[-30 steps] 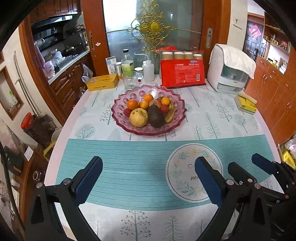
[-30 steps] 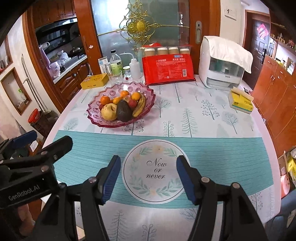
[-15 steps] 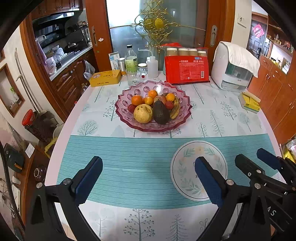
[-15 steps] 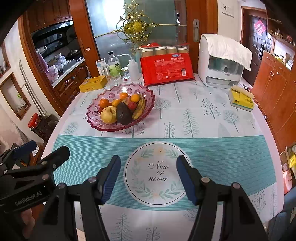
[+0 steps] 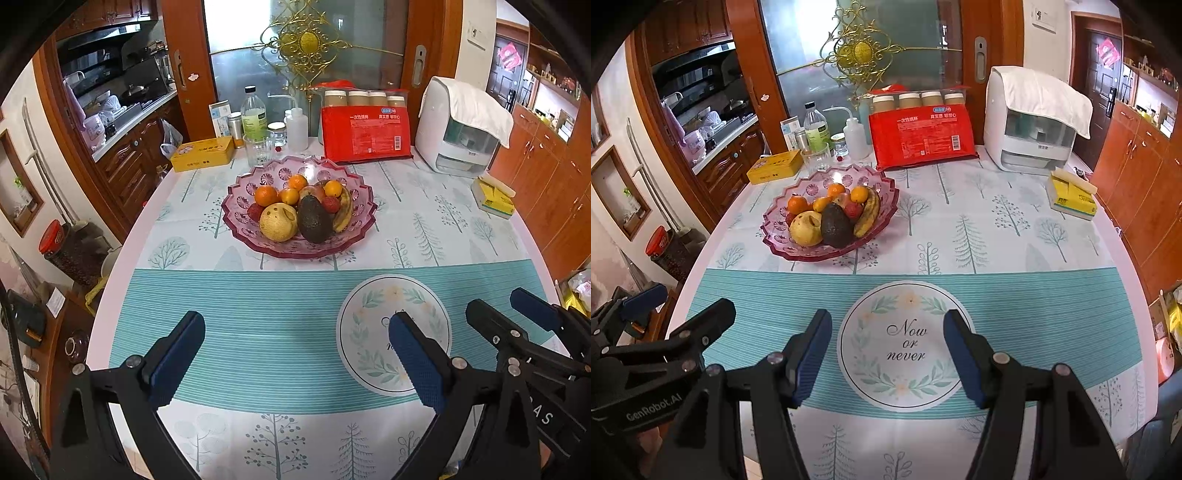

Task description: Organize fruits

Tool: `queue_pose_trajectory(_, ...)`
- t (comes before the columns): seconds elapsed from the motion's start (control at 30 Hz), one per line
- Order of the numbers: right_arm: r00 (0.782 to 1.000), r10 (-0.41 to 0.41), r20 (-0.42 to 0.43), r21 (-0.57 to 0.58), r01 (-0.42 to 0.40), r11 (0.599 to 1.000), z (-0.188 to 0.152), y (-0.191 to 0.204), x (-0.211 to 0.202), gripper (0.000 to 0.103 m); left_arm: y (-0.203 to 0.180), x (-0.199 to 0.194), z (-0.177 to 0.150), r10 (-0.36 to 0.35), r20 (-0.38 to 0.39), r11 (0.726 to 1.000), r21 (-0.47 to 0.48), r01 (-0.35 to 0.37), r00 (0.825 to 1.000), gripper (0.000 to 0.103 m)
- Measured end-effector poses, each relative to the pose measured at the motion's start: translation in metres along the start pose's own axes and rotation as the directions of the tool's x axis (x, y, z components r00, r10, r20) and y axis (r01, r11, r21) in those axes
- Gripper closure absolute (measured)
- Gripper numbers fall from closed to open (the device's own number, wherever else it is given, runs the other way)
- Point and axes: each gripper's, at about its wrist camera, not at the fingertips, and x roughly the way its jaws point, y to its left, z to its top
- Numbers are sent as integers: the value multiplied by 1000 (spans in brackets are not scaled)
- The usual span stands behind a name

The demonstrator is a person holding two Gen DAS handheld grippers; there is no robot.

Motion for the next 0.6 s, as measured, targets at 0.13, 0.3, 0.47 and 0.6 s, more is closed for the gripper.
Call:
queue_pose_trajectory(0.13,1000,0,-1,0,0,1000,0,0,0,39,0,2,-1,-3,-5,1000,1,3,1000,4)
queue_pose_trajectory(0.3,1000,-1,-2,0,1,1000,0,0,1,39,0,5,-2,-9,-15,1000,0,9,1000,4)
queue_pose_trajectory(0.47,1000,0,-3,1,0,1000,0,0,1,39,2,6,-2,-16,-22,1000,1,16,1000,4)
queue_pose_trajectory(0.6,1000,0,-3,1,0,1000,0,0,1,39,3,7,-2,-26,-28,1000,-2,26,999,4)
